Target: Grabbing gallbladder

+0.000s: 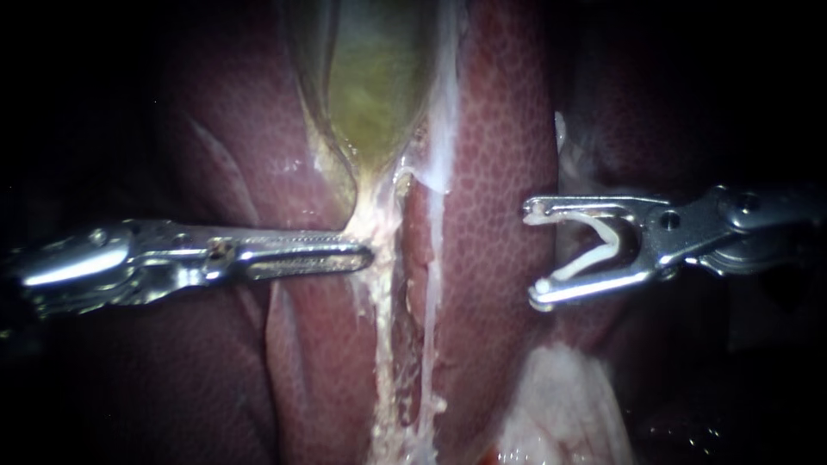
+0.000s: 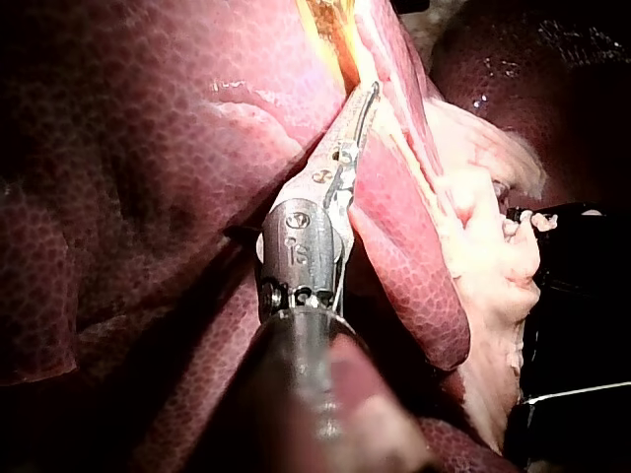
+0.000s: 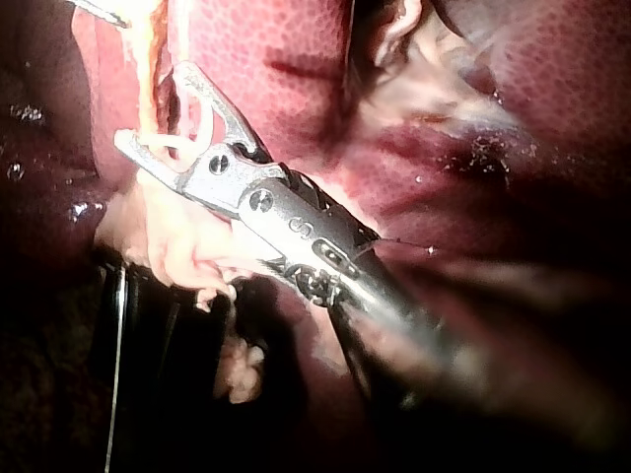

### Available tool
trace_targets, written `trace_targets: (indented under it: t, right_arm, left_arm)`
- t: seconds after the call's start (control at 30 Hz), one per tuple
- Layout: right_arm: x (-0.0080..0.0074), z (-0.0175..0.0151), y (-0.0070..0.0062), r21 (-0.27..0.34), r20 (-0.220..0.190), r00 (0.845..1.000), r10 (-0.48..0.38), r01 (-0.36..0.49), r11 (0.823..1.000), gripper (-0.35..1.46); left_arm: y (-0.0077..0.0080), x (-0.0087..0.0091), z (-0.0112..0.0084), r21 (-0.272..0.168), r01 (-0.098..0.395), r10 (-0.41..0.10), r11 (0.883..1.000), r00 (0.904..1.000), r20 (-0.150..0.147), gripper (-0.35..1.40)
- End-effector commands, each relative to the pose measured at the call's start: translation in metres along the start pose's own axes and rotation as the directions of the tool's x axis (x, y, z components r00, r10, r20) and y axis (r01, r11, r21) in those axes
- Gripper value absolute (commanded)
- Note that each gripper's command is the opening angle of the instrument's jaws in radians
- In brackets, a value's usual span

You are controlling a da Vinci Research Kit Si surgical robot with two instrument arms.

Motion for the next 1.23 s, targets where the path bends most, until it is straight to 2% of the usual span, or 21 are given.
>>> trace_targets:
  t: [0.03, 0.17, 0.3, 0.57, 0.7, 1.23]
  right_arm:
    - [0.0000, 0.0000, 0.0000, 0.000, 0.000, 1.000, 0.000, 0.000, 1.000, 0.60]
    - [0.0000, 0.0000, 0.0000, 0.000, 0.000, 1.000, 0.000, 0.000, 1.000, 0.60]
    - [0.0000, 0.0000, 0.0000, 0.000, 0.000, 1.000, 0.000, 0.000, 1.000, 0.60]
    - [-0.0001, 0.0000, 0.0001, -0.001, 0.000, 1.000, 0.000, 0.000, 1.000, 0.60]
    - [-0.0001, 0.0001, 0.0001, -0.001, 0.000, 1.000, 0.000, 0.000, 1.000, 0.60]
    - [-0.0001, 0.0001, 0.0002, -0.001, 0.000, 1.000, 0.000, 0.000, 1.000, 0.60]
  left_arm:
    - [0.0000, -0.0005, -0.0004, -0.002, 0.003, -0.003, 1.000, 1.0000, 0.001, -0.35]
    - [0.0001, -0.0028, -0.0027, -0.017, 0.018, -0.018, 1.000, 0.9998, -0.001, -0.35]
    - [0.0005, -0.0049, -0.0050, -0.027, 0.043, -0.042, 0.999, 0.9988, 0.026, -0.35]
    - [0.0004, -0.0082, -0.0084, -0.041, 0.032, -0.029, 0.999, 0.9975, 0.064, -0.35]
    - [0.0000, -0.0086, -0.0088, -0.048, 0.030, -0.027, 0.998, 0.9972, 0.070, -0.35]
    - [-0.0001, -0.0084, -0.0087, -0.057, 0.031, -0.027, 0.998, 0.9971, 0.072, -0.35]
